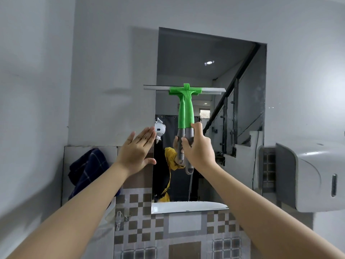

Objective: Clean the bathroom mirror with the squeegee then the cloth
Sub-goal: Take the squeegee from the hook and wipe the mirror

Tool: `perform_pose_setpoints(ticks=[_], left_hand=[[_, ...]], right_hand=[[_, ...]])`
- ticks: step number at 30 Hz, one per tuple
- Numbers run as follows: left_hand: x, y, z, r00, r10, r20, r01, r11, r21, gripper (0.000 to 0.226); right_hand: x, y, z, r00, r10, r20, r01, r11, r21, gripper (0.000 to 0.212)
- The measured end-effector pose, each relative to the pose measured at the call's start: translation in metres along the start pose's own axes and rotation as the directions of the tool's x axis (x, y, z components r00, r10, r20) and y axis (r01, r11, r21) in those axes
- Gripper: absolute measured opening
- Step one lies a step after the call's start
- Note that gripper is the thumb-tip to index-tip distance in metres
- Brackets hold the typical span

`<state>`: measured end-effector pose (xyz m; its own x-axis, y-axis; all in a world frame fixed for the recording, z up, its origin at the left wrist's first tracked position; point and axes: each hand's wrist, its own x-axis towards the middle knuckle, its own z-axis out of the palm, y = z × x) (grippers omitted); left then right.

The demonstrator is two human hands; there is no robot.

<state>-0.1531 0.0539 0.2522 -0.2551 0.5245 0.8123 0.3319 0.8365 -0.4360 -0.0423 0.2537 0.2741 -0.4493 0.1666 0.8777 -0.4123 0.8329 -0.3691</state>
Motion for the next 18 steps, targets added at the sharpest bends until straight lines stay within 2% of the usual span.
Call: perform_pose_setpoints(ticks=[5,12,18], left_hand=[[-0.002,0.005,-0.004,0.999,0.011,-0.031,-0.011,1.000,0.025,0.097],[-0.017,0.025,-0.004,0.997,-0.002,-0.073,0.004,0.999,0.036,0.076],[-0.027,0.048,-0.006,0.986,-0.118,0.116,0.108,0.991,0.084,0.096]], right_hand=[[0.004,0.030,-0.030,0.996,-0.084,0.011,0.084,0.961,-0.264,0.035],[0.029,0.070,-0.079,0.953,-0.275,0.130,0.302,0.809,-0.504,0.042],[0.060,0.099,-0.104,0.875,-0.437,0.210,0.473,0.672,-0.570,0.045]])
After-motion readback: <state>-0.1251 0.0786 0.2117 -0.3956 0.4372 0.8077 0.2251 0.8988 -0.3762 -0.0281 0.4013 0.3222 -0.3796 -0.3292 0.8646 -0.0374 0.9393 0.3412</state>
